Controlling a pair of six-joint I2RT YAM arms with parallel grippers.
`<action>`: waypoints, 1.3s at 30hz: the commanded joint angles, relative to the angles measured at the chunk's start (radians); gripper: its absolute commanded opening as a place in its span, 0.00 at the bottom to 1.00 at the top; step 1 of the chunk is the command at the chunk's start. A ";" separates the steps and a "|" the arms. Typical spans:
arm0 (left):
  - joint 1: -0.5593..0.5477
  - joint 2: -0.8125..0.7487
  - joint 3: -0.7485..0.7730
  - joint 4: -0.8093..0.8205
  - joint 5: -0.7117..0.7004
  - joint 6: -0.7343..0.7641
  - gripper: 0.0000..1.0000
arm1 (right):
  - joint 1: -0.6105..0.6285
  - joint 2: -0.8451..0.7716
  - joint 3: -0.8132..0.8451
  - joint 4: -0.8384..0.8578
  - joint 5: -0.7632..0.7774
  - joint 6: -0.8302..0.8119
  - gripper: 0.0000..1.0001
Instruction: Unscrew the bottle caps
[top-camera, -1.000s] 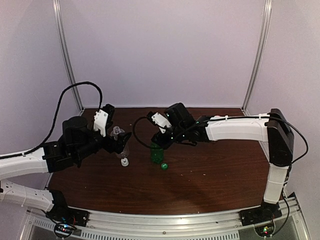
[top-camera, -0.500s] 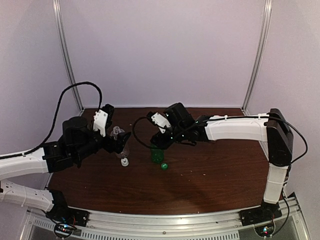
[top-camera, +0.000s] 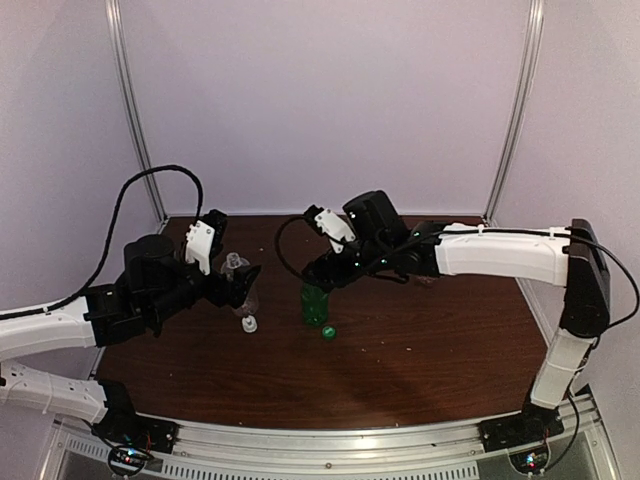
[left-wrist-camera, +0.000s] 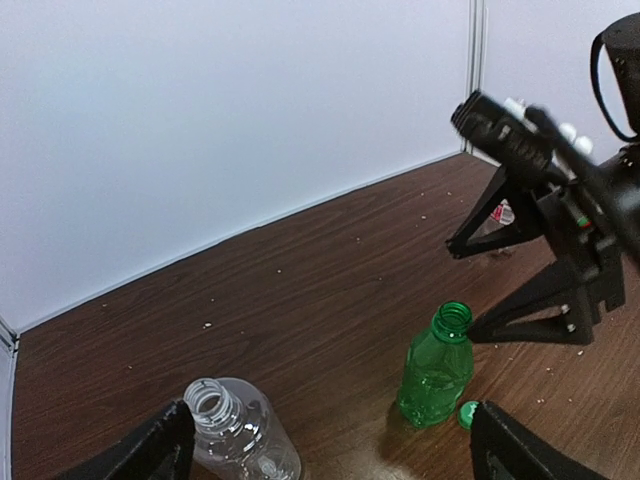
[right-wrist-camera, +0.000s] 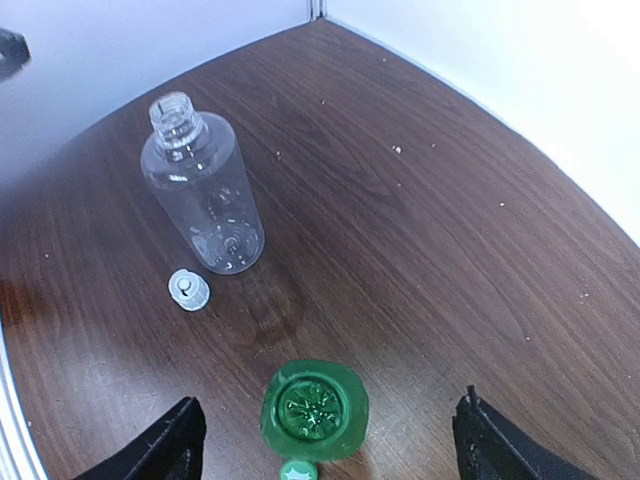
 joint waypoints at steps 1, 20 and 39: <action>0.003 -0.004 -0.001 0.020 -0.015 -0.016 0.98 | -0.038 -0.150 -0.055 0.004 0.032 0.028 0.87; 0.003 -0.001 0.004 0.027 0.008 -0.047 0.98 | -0.458 -0.310 -0.193 -0.086 0.189 0.071 0.88; 0.003 0.035 0.024 0.031 0.020 -0.046 0.98 | -0.592 -0.139 -0.157 -0.103 0.079 0.083 0.68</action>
